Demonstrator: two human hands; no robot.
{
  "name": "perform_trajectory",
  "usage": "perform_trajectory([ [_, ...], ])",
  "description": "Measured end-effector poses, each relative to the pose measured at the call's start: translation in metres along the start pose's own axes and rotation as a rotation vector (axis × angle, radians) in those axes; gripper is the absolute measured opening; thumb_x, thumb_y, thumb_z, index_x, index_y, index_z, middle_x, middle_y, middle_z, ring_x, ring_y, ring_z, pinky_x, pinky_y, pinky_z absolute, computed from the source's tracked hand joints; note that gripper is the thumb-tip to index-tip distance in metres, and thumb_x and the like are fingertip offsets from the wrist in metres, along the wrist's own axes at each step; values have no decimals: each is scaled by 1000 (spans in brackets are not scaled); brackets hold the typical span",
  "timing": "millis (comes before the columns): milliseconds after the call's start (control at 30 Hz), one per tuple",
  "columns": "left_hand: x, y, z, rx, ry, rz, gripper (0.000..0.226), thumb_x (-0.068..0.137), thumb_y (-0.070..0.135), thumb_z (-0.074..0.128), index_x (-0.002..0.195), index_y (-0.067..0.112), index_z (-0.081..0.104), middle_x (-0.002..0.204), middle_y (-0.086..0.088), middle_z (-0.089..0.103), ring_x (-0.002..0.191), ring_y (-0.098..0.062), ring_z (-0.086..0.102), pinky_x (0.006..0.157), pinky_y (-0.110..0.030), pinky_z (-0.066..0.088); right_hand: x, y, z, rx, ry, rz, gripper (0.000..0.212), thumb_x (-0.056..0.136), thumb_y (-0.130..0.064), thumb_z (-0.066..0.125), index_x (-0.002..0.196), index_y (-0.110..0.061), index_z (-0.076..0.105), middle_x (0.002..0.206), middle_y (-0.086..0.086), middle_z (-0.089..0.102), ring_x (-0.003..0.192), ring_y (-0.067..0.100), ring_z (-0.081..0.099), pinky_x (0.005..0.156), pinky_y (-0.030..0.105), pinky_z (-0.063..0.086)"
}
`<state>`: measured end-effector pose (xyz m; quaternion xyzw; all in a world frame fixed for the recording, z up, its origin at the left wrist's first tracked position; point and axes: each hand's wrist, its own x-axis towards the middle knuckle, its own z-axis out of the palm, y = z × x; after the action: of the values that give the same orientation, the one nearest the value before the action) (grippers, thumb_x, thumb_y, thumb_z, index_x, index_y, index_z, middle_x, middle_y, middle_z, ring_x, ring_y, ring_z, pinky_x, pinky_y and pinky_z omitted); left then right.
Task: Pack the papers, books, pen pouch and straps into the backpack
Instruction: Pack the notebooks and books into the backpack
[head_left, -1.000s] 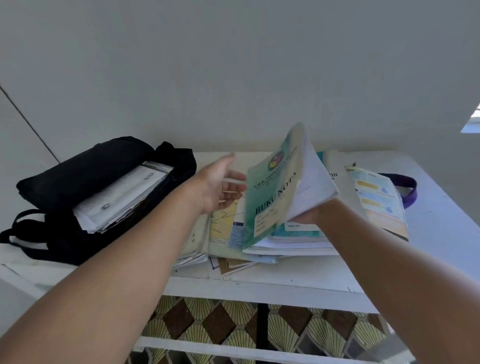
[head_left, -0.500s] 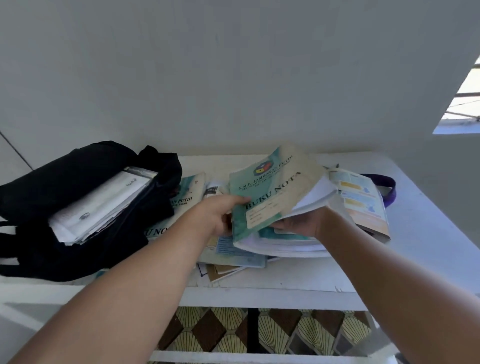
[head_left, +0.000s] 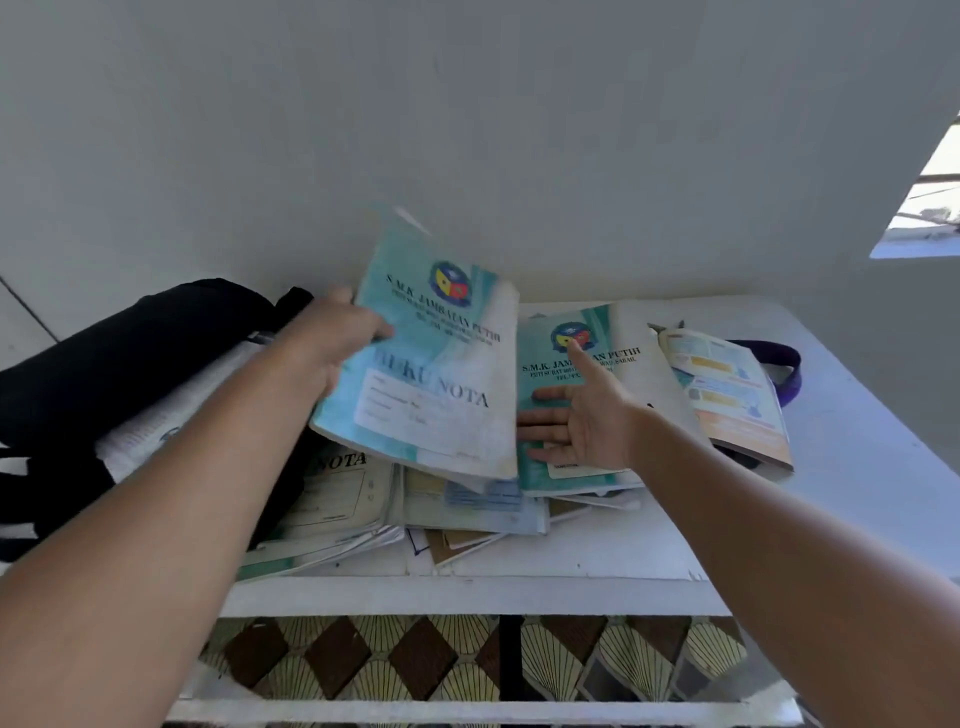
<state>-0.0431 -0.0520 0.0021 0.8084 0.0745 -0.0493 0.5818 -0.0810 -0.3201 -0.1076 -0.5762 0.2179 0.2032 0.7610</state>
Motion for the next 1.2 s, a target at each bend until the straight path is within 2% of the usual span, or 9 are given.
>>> perform_trajectory([
  [167,-19,45,-6,-130,1,182,21,92,-1,65,108,12,65,92,-8,74,62,-17,74,42,-26,54,-5,-13,-2,48,-121,-74,105,77,-95,44,147,-16,52,134,24,68,125,43,65,113,62,42],
  [300,-25,36,37,-257,-90,28,17,90,2,67,104,10,64,84,-15,75,69,-30,76,57,-50,61,-23,-38,-28,280,-191,-225,120,66,-101,44,150,-16,52,146,21,60,133,48,57,115,70,36],
  [400,-18,10,84,-198,-156,-29,37,79,15,76,113,12,62,108,-15,73,100,-35,70,89,-58,56,-40,-43,-49,0,82,-318,87,69,-75,75,132,-15,66,121,14,76,111,37,74,100,62,54],
  [467,-18,-2,115,-146,-210,-53,29,82,14,75,108,12,62,107,-13,72,98,-32,70,87,-52,58,-45,-35,-64,-306,321,-385,52,83,-43,85,123,-17,67,110,8,79,95,27,78,84,49,64],
  [600,-13,-28,157,196,-302,-14,14,89,19,72,103,19,68,106,0,71,94,-22,70,78,-33,58,-57,-24,-85,-683,528,-443,36,97,-22,73,129,-20,56,99,-7,65,75,1,57,47,10,43],
  [733,69,-97,182,479,-215,-64,84,38,68,65,115,35,67,115,-3,69,99,-28,67,88,-44,58,-35,-18,-97,-913,637,-334,54,85,-42,80,132,-28,56,124,4,61,101,24,62,84,38,58],
  [833,81,-98,178,381,-192,-64,89,34,63,73,116,28,62,109,-1,72,94,-26,70,81,-45,61,-18,-15,-99,-839,625,-311,78,79,-38,86,143,-31,42,128,8,58,104,29,62,88,50,60],
  [1000,19,-43,163,132,-176,-116,46,81,17,84,120,10,59,110,-10,71,95,-27,72,82,-45,63,-15,-22,-95,-762,616,-278,73,76,-28,90,120,-28,32,115,10,63,102,33,65,87,54,61],
  [1200,25,-42,163,53,-230,-195,25,87,2,73,109,9,65,102,-13,73,86,-28,72,64,-39,62,-17,-33,-80,-599,588,-267,59,77,-27,92,115,-16,48,97,9,72,80,28,76,71,47,66],
])
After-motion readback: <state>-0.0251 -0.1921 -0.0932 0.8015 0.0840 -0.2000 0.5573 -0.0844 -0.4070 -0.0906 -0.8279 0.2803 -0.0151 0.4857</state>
